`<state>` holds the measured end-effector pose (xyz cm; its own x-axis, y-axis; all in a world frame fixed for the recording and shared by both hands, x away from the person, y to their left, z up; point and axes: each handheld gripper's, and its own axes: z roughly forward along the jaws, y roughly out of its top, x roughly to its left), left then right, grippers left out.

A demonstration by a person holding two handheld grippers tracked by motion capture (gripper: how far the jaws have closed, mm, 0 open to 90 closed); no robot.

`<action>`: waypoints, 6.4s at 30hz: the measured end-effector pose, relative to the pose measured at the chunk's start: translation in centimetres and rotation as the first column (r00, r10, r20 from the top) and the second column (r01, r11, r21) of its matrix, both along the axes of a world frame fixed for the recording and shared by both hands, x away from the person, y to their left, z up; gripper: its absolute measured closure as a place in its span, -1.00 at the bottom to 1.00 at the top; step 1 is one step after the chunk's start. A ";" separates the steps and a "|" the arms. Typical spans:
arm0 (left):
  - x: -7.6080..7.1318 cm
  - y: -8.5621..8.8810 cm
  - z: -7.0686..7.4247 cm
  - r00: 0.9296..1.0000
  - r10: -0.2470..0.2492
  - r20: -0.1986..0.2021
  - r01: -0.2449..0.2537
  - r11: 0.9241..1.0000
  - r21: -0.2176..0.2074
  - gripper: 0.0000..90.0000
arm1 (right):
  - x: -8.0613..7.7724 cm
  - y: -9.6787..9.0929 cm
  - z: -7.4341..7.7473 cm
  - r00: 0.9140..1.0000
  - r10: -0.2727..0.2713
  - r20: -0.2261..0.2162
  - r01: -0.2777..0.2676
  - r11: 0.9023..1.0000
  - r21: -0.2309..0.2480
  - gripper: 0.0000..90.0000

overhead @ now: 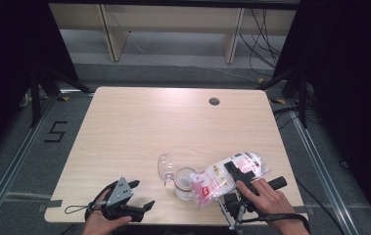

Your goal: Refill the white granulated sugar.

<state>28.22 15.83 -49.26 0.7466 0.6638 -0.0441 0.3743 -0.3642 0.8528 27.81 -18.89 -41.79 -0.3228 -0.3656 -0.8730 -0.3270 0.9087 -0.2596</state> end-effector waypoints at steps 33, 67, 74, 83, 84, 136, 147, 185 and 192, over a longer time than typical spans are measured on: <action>0.0 0.0 0.0 1.000 -0.004 0.003 0.004 1.000 0.005 -0.63 | -0.1 0.3 0.1 0.999 0.023 0.031 -0.022 0.999 -0.045 0.19; 0.0 0.0 0.0 1.000 -0.004 0.003 0.004 1.000 0.004 -0.63 | -0.3 0.3 0.1 0.999 0.019 0.032 -0.018 0.999 -0.042 0.19; 0.0 -0.1 0.0 1.000 -0.005 0.000 0.005 1.000 0.005 -0.63 | -0.3 0.2 0.0 1.000 0.011 0.017 -0.011 1.000 -0.026 0.20; -0.1 -0.1 0.0 1.000 -0.002 0.000 0.002 1.000 0.006 -0.63 | -0.3 0.3 0.1 1.000 0.015 0.017 -0.015 0.999 -0.033 0.20; -0.1 0.0 0.0 1.000 0.000 0.002 0.000 1.000 0.017 -0.63 | -0.2 0.3 0.2 0.999 0.034 0.026 -0.033 0.999 -0.042 0.20; 0.1 0.1 0.0 1.000 -0.001 0.010 0.001 0.999 0.036 -0.63 | -0.3 0.1 0.5 1.000 0.019 0.013 -0.018 0.999 -0.042 0.21; 0.0 -0.1 0.0 1.000 0.006 0.003 -0.006 1.000 0.003 -0.63 | -0.3 0.3 0.5 0.999 0.035 0.031 -0.034 0.998 -0.043 0.21; 0.0 0.0 0.0 1.000 0.008 0.003 -0.008 1.000 0.004 -0.63 | -0.5 0.3 0.5 1.000 0.013 0.017 -0.012 0.999 -0.053 0.22; 0.0 0.1 0.0 1.000 0.011 0.006 -0.011 1.000 0.019 -0.63 | -0.3 0.5 0.6 0.999 0.036 0.021 -0.034 0.997 -0.074 0.22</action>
<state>28.23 15.92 -49.25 0.7394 0.6727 -0.0271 0.3737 -0.3766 0.8476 27.49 -18.42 -41.17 -0.2898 -0.4399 -0.8500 -0.3516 0.8749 -0.3330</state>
